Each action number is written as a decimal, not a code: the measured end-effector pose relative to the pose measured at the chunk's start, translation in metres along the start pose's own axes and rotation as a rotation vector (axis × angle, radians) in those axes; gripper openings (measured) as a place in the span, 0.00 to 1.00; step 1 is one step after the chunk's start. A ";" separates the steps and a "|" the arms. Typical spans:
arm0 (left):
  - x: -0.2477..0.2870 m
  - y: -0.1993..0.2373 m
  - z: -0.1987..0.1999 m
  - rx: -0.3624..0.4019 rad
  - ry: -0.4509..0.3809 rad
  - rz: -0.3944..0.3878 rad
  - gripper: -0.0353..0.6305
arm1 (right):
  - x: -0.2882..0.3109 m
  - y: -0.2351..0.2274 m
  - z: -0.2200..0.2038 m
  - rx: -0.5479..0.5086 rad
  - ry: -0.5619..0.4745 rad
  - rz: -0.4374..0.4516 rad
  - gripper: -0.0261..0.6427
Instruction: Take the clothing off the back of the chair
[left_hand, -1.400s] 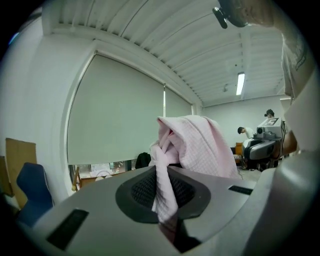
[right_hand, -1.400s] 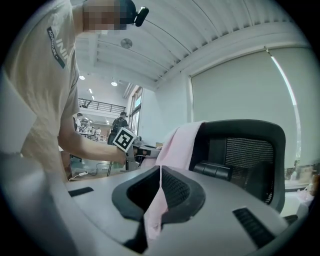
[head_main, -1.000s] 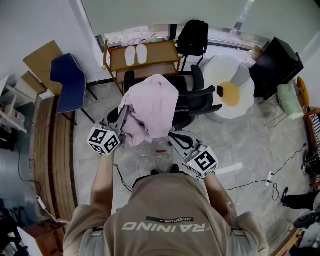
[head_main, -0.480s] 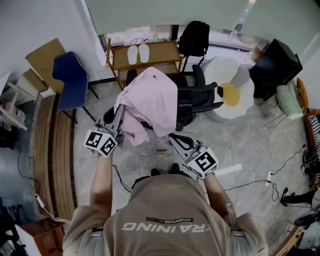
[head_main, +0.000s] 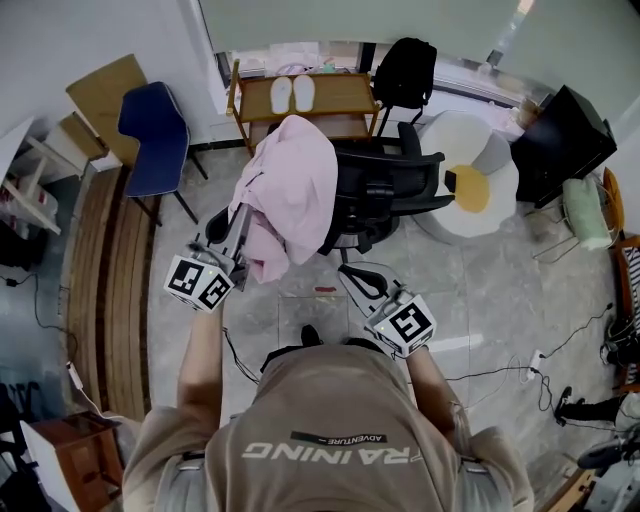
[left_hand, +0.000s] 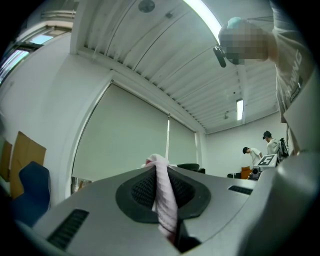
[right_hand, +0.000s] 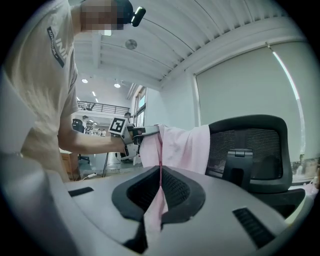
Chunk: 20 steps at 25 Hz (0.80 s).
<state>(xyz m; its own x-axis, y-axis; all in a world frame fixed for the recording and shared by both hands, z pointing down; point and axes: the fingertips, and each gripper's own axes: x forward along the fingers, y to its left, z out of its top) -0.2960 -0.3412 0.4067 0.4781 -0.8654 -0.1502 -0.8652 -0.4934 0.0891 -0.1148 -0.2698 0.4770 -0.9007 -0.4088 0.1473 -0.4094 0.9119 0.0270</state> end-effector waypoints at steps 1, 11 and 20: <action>-0.002 -0.003 0.000 0.001 -0.001 0.007 0.10 | -0.003 0.001 -0.001 0.002 -0.003 0.003 0.09; -0.023 -0.041 0.019 0.039 -0.024 0.100 0.10 | -0.047 -0.001 0.001 0.010 -0.028 0.059 0.09; -0.073 -0.085 -0.002 -0.027 0.000 0.223 0.10 | -0.090 0.024 -0.015 0.037 -0.032 0.147 0.09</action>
<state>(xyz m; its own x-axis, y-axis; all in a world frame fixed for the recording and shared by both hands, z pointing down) -0.2574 -0.2359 0.4117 0.2752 -0.9534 -0.1234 -0.9452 -0.2918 0.1467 -0.0410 -0.2105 0.4797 -0.9553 -0.2719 0.1156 -0.2768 0.9605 -0.0287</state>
